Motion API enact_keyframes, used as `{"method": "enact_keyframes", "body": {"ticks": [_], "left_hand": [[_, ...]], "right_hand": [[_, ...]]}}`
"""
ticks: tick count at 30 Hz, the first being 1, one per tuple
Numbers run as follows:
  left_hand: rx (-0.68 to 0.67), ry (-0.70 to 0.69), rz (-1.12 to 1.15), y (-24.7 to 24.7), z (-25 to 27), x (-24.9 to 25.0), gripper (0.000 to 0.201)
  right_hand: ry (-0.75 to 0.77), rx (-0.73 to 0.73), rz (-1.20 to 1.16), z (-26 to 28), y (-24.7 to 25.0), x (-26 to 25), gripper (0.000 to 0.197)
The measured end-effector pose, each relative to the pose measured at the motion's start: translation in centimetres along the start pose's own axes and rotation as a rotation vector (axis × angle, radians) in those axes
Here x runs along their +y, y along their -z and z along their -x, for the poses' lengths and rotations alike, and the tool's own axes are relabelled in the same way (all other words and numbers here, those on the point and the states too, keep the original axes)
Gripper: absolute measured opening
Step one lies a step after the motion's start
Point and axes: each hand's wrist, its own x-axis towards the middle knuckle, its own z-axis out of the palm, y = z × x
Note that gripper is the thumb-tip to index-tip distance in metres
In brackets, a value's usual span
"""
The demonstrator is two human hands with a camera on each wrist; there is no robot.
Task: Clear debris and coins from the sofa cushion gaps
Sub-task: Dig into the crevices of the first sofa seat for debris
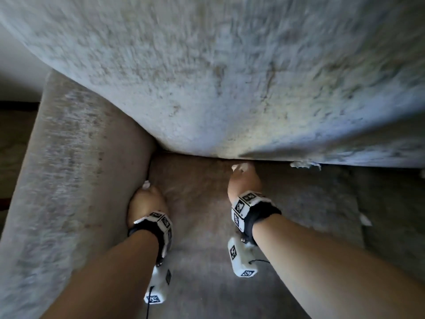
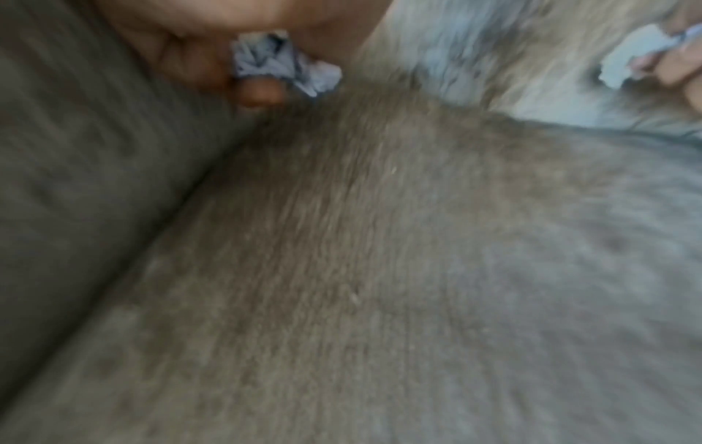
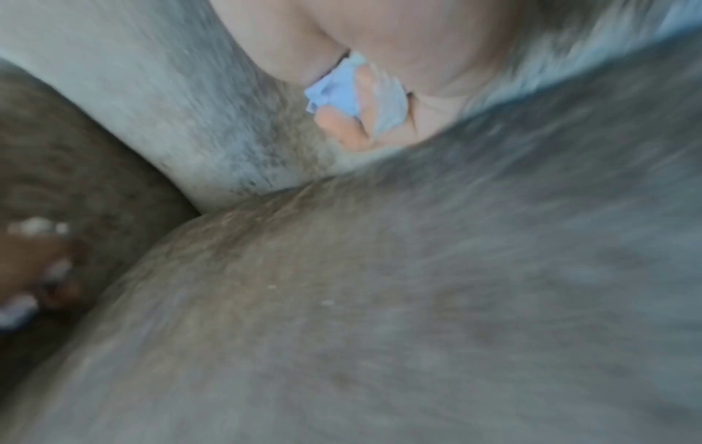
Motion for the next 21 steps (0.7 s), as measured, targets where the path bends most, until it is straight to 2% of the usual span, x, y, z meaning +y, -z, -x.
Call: {"method": "enact_keyframes", "body": {"ticks": [1, 3, 7, 9, 13, 15, 19, 21], "left_hand": [[0.020, 0.001, -0.018, 1.0, 1.0, 0.3, 0.052], [-0.032, -0.024, -0.101, 3.3, 3.6, 1.6, 0.053], [-0.120, -0.220, -0.163, 8.0, 11.6, 5.0, 0.051], [-0.140, -0.379, -0.195, 10.8, 16.4, 7.1, 0.051], [-0.263, -0.772, -0.302, 15.3, 26.2, 10.9, 0.049], [-0.323, -0.967, -0.336, 16.9, 31.4, 12.7, 0.043], [-0.362, -1.334, -0.456, 18.5, 41.8, 14.9, 0.044], [-0.369, -1.485, -0.523, 18.3, 47.2, 15.0, 0.045]], "right_hand": [[0.035, 0.014, -0.005, 0.5, 1.4, 0.9, 0.024], [0.104, 0.015, 0.060, 2.0, 4.7, 2.4, 0.022], [0.140, 0.002, 0.154, 6.8, 12.6, 3.2, 0.026], [0.182, 0.008, 0.146, 10.5, 16.9, 2.8, 0.029], [0.245, 0.071, 0.216, 18.8, 25.8, 2.9, 0.036], [0.221, 0.128, 0.220, 22.7, 30.1, 4.3, 0.039], [0.130, 0.262, 0.119, 30.3, 37.6, 8.7, 0.023], [0.069, 0.327, 0.067, 34.3, 40.6, 12.1, 0.025]]}}
